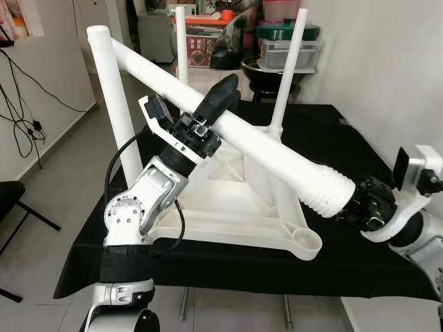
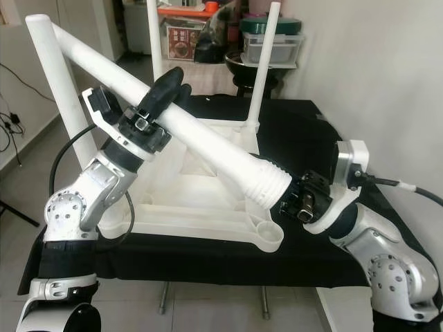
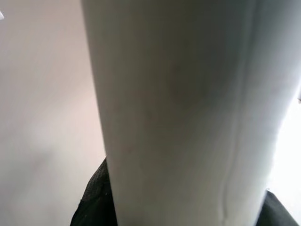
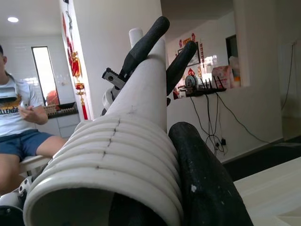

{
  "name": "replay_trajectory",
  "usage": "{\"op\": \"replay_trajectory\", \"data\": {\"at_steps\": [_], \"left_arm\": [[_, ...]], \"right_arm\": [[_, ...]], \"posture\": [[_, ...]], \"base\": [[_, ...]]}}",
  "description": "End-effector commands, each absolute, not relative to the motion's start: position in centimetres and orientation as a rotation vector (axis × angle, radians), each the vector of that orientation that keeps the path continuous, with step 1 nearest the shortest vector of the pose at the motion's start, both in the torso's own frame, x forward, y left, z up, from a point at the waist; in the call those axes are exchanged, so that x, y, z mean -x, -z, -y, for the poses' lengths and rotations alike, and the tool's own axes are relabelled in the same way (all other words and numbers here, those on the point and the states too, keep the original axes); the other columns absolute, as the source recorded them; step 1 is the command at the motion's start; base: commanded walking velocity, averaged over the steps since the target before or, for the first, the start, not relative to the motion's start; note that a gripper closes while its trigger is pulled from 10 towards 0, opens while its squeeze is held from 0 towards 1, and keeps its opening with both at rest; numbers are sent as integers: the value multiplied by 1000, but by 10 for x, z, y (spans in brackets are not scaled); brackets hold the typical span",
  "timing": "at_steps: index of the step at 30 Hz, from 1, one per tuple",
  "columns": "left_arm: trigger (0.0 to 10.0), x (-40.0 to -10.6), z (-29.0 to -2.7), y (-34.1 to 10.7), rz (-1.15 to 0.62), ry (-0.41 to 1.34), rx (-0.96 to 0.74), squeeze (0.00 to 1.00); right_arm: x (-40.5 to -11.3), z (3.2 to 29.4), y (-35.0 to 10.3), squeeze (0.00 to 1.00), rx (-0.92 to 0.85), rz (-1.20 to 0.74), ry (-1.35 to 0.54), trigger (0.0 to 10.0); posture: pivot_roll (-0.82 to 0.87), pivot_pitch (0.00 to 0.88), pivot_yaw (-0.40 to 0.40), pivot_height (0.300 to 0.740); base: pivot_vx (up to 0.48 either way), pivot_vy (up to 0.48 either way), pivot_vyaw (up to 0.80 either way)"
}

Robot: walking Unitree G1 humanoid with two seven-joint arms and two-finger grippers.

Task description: Building children table

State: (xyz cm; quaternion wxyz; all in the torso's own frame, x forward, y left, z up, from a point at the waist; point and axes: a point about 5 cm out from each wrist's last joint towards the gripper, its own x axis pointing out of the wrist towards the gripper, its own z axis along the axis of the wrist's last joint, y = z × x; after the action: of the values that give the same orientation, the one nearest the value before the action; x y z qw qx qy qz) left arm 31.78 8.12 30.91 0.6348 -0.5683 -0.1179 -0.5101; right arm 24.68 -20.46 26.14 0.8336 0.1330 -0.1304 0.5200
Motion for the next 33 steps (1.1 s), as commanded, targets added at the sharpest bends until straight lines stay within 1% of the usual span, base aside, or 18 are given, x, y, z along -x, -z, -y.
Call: {"op": "replay_trajectory", "data": {"at_steps": [1,6,10,11,16,18,24,25,26,27,32,33], "left_arm": [[0,-316,-79,-322,319,1217,1303,0],[0,-317,-78,-328,335,1245,1303,0],[0,-318,-76,-331,337,1261,1297,0],[0,-321,-79,-335,351,1254,1303,0],[0,-325,-82,-342,377,1243,1304,0],[0,-328,-88,-356,430,1239,1296,0],[0,-330,-92,-367,470,1232,1286,0],[0,-339,-100,-388,525,1221,1261,0],[0,-339,-100,-388,525,1221,1261,0],[0,-342,-105,-400,553,1215,1247,0],[0,-345,-109,-410,573,1209,1240,0],[0,-347,-112,-417,587,1201,1225,0]], "right_arm": [[-245,196,-256,0,-287,238,-1142,10000],[-246,192,-256,0,-295,246,-1142,10000],[-252,191,-253,0,-293,239,-1082,10000],[-261,191,-248,1000,-335,221,-1010,10000],[-263,190,-244,1000,-356,207,-977,10000],[-261,188,-238,1000,-374,191,-967,10000],[-259,186,-234,1000,-380,181,-956,10000],[-260,187,-227,1000,-390,161,-899,10000],[-260,187,-227,1000,-390,161,-899,10000],[-261,188,-224,1000,-394,151,-864,10000],[-262,190,-220,1000,-398,144,-818,10000],[-263,195,-214,1000,-366,113,-742,10000]], "posture": [[-88,19,-28,740],[-91,19,-27,740],[-97,18,-32,740],[-104,17,-32,740],[-104,17,-32,740],[-109,20,-32,740],[-111,20,-30,740],[-112,25,-24,740],[-112,25,-24,740],[-112,25,-24,740],[-112,25,-18,740],[-109,28,-15,740]], "base": [[0,0,0],[0,0,0],[0,0,0],[0,0,0],[0,0,0],[0,0,0],[0,0,0],[0,0,0],[0,0,0],[0,0,0],[0,0,0],[0,0,0]]}}
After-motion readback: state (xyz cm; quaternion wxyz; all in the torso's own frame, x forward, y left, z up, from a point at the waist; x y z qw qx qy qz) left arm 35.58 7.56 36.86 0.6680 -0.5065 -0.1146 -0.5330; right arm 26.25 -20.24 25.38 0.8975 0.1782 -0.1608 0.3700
